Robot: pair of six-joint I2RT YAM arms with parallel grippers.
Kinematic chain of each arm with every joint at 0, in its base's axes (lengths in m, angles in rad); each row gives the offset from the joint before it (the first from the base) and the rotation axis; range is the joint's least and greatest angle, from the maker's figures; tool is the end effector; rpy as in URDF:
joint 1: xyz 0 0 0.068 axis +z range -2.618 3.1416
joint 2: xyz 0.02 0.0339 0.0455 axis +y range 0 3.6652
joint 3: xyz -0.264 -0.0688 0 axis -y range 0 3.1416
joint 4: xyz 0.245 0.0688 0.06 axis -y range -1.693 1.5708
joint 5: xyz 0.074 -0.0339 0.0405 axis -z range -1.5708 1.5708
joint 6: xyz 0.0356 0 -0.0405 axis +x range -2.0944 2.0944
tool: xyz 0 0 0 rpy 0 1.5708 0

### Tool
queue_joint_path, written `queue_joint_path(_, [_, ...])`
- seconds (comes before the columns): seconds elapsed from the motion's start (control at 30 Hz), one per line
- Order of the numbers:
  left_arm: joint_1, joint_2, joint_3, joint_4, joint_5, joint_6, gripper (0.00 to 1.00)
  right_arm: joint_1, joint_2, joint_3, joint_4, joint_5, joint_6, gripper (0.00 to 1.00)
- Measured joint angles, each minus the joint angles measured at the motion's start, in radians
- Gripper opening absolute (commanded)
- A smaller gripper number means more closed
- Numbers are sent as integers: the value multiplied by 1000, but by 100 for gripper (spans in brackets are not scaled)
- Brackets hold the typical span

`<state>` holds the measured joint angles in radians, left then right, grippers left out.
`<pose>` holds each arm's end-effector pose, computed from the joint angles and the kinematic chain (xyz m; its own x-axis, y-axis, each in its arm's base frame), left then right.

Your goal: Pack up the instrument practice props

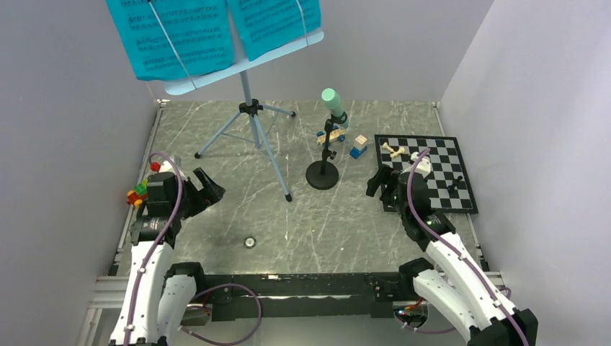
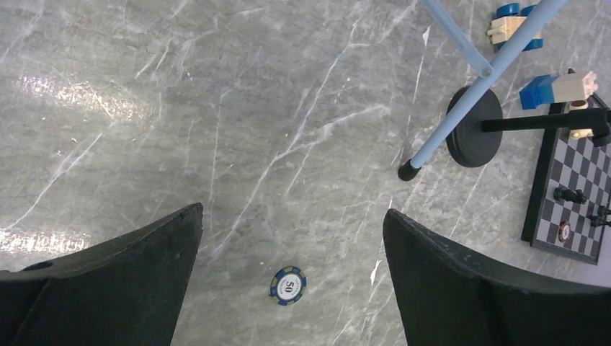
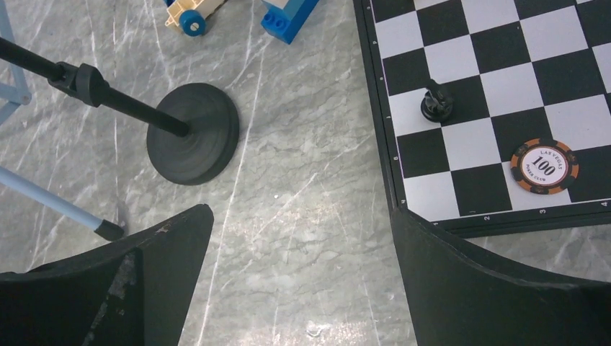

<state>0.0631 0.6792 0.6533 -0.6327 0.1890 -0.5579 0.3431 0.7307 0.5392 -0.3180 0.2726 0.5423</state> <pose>0.1474 0.0026 0.2663 -0.5639 -0.5566 -0.6101 -0.2501 0.8191 -0.5162 0.1632 0.0481 0.2491 -0.4464 0.3683 -0.8155 0.1491 0.9292 0.3381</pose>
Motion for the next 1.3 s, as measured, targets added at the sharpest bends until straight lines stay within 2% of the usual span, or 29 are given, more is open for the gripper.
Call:
queue_joint_path(0.57, [-17,-74,-41,47,23,15,99,0,-4,1,-35,-79,-7,100])
queue_joint_path(0.63, [-48,-93,-44,55,23,23,99,0,2,5,-33,-96,-7,100])
queue_joint_path(0.77, [-190,-138,-45,96,-2,45,99,1,20,7,-2,-149,-16,100])
queue_joint_path(0.87, [-328,-131,-32,100,-58,66,99,38,39,7,53,-171,-43,100])
queue_joint_path(0.97, [-444,-103,3,93,-103,85,99,155,63,8,124,-126,-91,100])
queue_joint_path(1.13, [-484,-79,53,114,-104,103,99,325,154,16,296,-5,-196,99])
queue_joint_path(1.3, [-492,-76,65,121,-99,105,99,341,254,17,517,92,-282,96])
